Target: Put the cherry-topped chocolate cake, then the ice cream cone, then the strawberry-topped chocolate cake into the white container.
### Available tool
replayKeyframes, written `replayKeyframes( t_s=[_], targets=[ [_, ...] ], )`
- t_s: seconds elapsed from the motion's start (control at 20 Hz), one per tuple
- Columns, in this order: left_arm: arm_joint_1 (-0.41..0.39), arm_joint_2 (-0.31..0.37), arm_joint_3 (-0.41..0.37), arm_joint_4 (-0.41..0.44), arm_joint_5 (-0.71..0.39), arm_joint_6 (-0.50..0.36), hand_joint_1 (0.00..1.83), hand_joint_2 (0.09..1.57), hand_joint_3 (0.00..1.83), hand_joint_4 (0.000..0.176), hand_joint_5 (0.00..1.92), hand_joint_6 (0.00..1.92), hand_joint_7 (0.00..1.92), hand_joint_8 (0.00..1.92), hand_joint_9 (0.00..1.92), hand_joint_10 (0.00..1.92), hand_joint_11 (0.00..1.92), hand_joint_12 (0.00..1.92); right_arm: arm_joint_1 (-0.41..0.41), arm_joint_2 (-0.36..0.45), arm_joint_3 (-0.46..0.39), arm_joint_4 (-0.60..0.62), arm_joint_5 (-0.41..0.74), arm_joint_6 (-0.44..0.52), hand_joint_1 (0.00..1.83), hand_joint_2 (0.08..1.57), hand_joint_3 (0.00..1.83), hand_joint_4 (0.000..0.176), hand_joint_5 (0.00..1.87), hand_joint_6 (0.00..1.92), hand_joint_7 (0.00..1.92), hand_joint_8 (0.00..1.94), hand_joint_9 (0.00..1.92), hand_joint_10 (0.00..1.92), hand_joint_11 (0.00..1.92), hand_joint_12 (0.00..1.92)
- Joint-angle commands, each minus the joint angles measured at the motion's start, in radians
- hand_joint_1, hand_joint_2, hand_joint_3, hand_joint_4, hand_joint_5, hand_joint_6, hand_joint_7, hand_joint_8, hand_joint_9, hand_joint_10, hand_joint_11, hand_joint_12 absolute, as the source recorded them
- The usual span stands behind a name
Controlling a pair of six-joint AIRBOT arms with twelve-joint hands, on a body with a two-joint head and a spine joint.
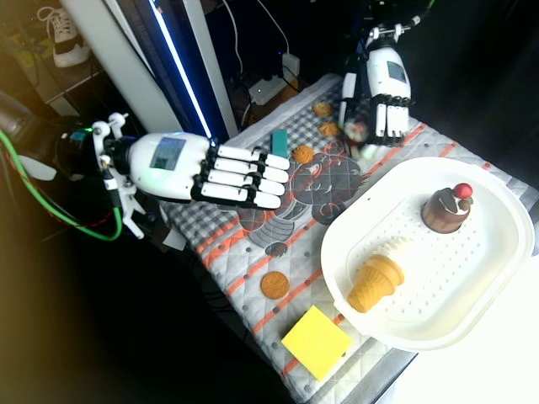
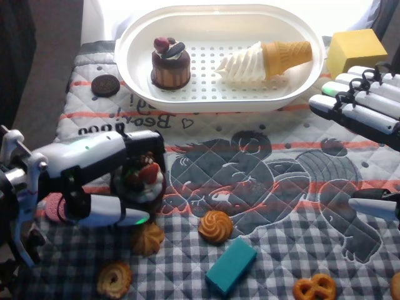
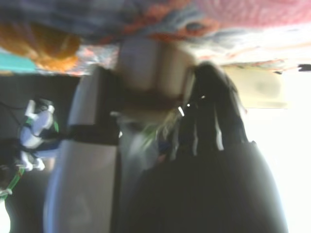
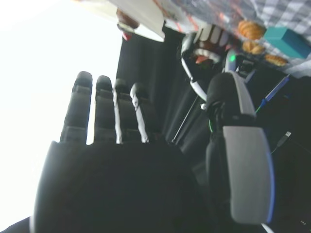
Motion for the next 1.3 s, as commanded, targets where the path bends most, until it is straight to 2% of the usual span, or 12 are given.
replayKeyframes(
  t_s=[0.0,0.05,0.1,0.35,0.45,0.5,0.6,0.85,0.95,1.1,1.15,1.25],
  targets=[
    [-0.023,0.019,-0.007,0.006,-0.138,0.007,1.43,1.37,0.00,0.000,0.24,1.55,0.41,1.73,0.48,1.92,0.31,1.92,0.003,0.006,-0.002,0.008,0.130,0.005,0.50,1.19,0.00,0.000,0.00,0.00,0.00,0.00,0.00,0.00,0.02,0.02],
    [-0.030,0.027,-0.014,0.006,-0.158,0.017,1.08,1.42,0.02,0.000,0.43,1.71,0.38,1.88,0.27,1.92,0.28,1.92,0.000,0.006,-0.002,0.010,0.134,0.005,0.49,1.19,0.00,0.000,0.00,0.00,0.00,0.00,0.00,0.00,0.00,0.01],
    [-0.042,0.034,-0.018,0.006,-0.179,0.021,1.35,1.39,0.00,0.000,0.26,1.71,0.36,1.82,0.43,1.92,0.20,1.92,-0.002,0.006,-0.003,0.011,0.137,0.005,0.48,1.20,0.01,0.000,0.00,0.00,0.00,0.00,0.00,0.00,0.01,0.02],
    [-0.188,-0.010,0.049,-0.004,-0.165,0.049,1.43,1.34,0.00,0.000,0.23,1.61,0.41,1.71,0.59,1.81,0.50,1.92,-0.013,0.006,-0.006,0.019,0.150,0.006,0.47,1.20,0.00,0.000,0.00,0.00,0.00,0.00,0.00,0.00,0.00,0.25],
    [-0.281,-0.063,0.110,-0.009,-0.108,0.054,1.44,1.32,0.00,0.000,0.11,1.13,0.43,1.68,0.60,1.79,0.43,1.92,-0.025,0.002,-0.006,0.029,0.167,0.007,0.48,1.22,0.00,0.000,0.00,0.00,0.00,0.00,0.00,0.00,0.00,0.19],
    [-0.304,-0.083,0.133,-0.024,-0.093,0.060,1.43,1.34,0.01,0.000,0.18,1.44,0.42,1.75,0.54,1.84,0.40,1.92,-0.028,0.001,-0.005,0.032,0.173,0.007,0.47,1.22,0.00,0.000,0.00,0.00,0.00,0.00,0.01,0.01,0.00,0.24],
    [-0.348,-0.129,0.187,-0.054,-0.045,0.084,1.25,1.39,0.03,0.000,0.38,1.64,0.44,1.87,0.54,1.92,0.60,1.92,-0.030,-0.002,-0.004,0.035,0.178,0.007,0.47,1.22,0.00,0.000,0.00,0.00,0.00,0.00,0.01,0.00,0.00,0.29],
    [-0.412,-0.261,0.305,-0.235,0.067,0.337,1.29,1.37,0.00,0.000,0.44,1.50,0.51,1.82,0.61,1.90,0.86,1.92,-0.037,-0.020,-0.002,0.039,0.187,0.007,0.47,1.25,0.01,0.000,0.00,0.00,0.00,0.00,0.00,0.00,0.00,0.35],
    [-0.424,-0.307,0.361,-0.324,0.101,0.408,1.12,1.35,0.00,0.000,0.53,1.48,0.62,1.79,0.56,1.92,0.75,1.92,-0.038,-0.021,-0.002,0.039,0.187,0.007,0.48,1.27,0.00,0.000,0.00,0.00,0.00,0.00,0.00,0.00,0.00,0.21],
    [-0.427,-0.361,0.437,-0.451,0.140,0.500,1.25,1.34,0.00,0.000,0.21,1.37,0.55,1.68,0.40,1.92,0.56,1.92,-0.042,-0.024,-0.002,0.039,0.187,0.007,0.48,1.26,0.00,0.000,0.00,0.00,0.00,0.00,0.00,0.00,0.00,0.44],
    [-0.426,-0.373,0.455,-0.480,0.146,0.510,1.20,1.24,0.00,0.000,0.16,1.28,0.26,1.47,0.24,1.70,0.24,1.92,-0.043,-0.024,-0.002,0.039,0.187,0.008,0.50,1.26,0.00,0.000,0.00,0.00,0.00,0.00,0.00,0.00,0.00,0.46],
    [-0.422,-0.381,0.469,-0.502,0.154,0.510,1.07,1.20,0.00,0.000,0.05,1.06,0.12,0.97,0.08,1.29,0.01,1.80,-0.045,-0.024,-0.002,0.039,0.187,0.008,0.49,1.26,0.00,0.000,0.00,0.00,0.00,0.00,0.00,0.00,0.00,0.50]
  ],
)
